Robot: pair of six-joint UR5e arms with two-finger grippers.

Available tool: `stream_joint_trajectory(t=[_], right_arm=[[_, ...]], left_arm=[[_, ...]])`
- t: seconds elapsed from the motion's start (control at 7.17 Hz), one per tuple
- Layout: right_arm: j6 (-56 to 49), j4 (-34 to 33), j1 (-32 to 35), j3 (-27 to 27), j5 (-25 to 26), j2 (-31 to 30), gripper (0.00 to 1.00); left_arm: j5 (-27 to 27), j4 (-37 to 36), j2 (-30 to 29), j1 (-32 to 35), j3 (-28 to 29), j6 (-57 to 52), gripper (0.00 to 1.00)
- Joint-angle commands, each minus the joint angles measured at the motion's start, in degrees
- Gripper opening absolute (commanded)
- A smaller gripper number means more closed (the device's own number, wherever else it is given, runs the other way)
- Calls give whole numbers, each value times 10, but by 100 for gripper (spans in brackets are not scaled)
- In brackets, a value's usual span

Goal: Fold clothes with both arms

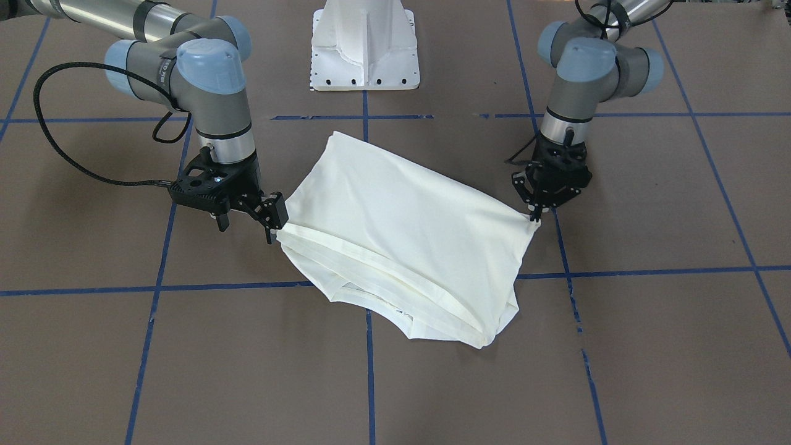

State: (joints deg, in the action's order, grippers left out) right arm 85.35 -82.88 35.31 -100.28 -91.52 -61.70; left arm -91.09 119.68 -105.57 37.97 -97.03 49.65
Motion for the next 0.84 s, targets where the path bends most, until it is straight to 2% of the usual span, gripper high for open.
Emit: stream_joint_trajectory(t=[0.0, 0.14, 0.28, 0.42, 0.56, 0.7], right_arm=[[2, 0, 3, 0, 1, 0, 100], [4, 0, 3, -3, 1, 1, 100], [4, 0, 5, -15, 0, 0, 100], [5, -1, 4, -19, 1, 0, 100], [6, 0, 0, -19, 1, 2, 100], [6, 0, -3, -18, 1, 8, 100]], left_arm=[[-1, 7, -172, 72, 213, -33, 0], [0, 18, -238, 89, 299, -42, 0], [2, 70, -295, 100, 409, -47, 0], [1, 116, -293, 129, 428, -106, 0], [-3, 121, -284, 141, 428, -126, 21], [-18, 154, -257, 143, 407, -131, 99]])
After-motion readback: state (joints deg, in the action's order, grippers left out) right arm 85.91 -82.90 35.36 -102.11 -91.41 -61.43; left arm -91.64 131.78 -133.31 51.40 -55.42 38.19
